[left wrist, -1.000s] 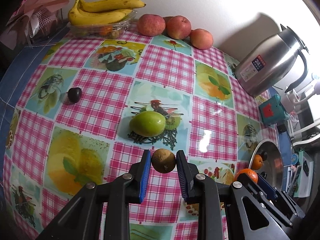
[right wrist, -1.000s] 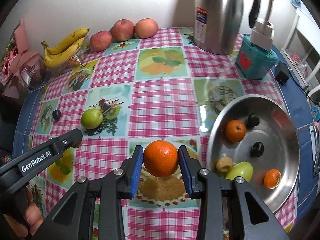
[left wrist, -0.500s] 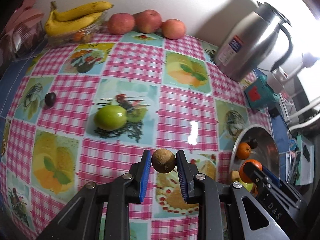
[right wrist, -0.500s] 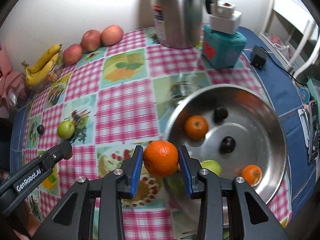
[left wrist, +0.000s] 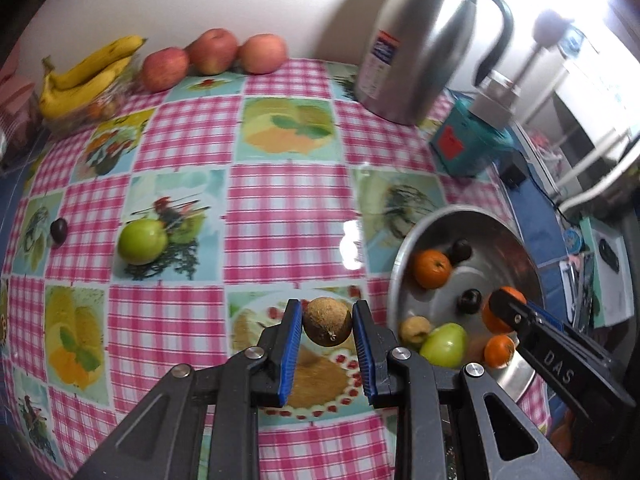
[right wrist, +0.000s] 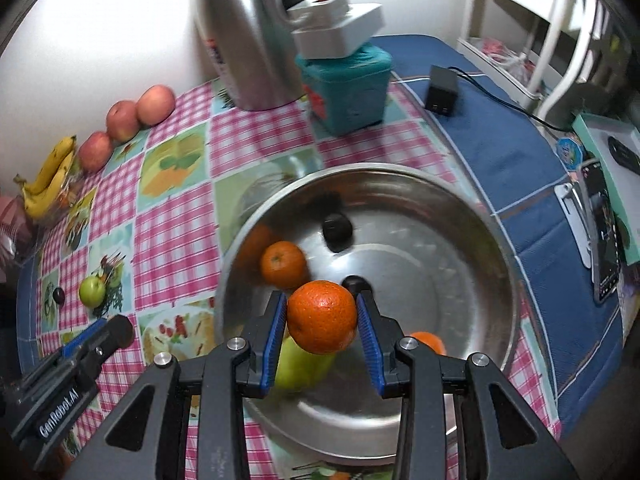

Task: Organize fruits
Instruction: 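Carry the kiwi and orange over the steel bowl with both grippers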

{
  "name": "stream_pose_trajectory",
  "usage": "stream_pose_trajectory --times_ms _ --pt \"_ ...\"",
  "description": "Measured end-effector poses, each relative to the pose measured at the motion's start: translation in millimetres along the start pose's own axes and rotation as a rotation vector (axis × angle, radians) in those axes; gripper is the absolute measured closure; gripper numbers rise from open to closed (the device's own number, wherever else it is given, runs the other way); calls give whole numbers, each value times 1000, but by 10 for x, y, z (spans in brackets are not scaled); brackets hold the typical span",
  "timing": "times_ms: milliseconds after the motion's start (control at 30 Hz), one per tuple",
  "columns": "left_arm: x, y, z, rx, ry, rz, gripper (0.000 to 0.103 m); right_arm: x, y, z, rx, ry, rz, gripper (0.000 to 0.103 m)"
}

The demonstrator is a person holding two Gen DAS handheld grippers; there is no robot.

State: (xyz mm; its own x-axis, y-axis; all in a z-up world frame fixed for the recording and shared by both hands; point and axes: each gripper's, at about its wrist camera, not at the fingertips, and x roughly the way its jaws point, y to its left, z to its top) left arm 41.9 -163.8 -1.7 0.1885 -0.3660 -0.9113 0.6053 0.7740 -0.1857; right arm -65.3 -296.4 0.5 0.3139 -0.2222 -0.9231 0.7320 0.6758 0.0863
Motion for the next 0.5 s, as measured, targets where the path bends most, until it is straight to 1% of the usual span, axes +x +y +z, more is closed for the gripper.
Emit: stream_pose_trajectory --times_ms 300,500 --pt "72 -395 -75 93 19 -35 75 -43 -261 32 54 -15 -14 65" --pt "137 -586 -98 141 11 -53 75 -56 -388 41 77 -18 -28 65"
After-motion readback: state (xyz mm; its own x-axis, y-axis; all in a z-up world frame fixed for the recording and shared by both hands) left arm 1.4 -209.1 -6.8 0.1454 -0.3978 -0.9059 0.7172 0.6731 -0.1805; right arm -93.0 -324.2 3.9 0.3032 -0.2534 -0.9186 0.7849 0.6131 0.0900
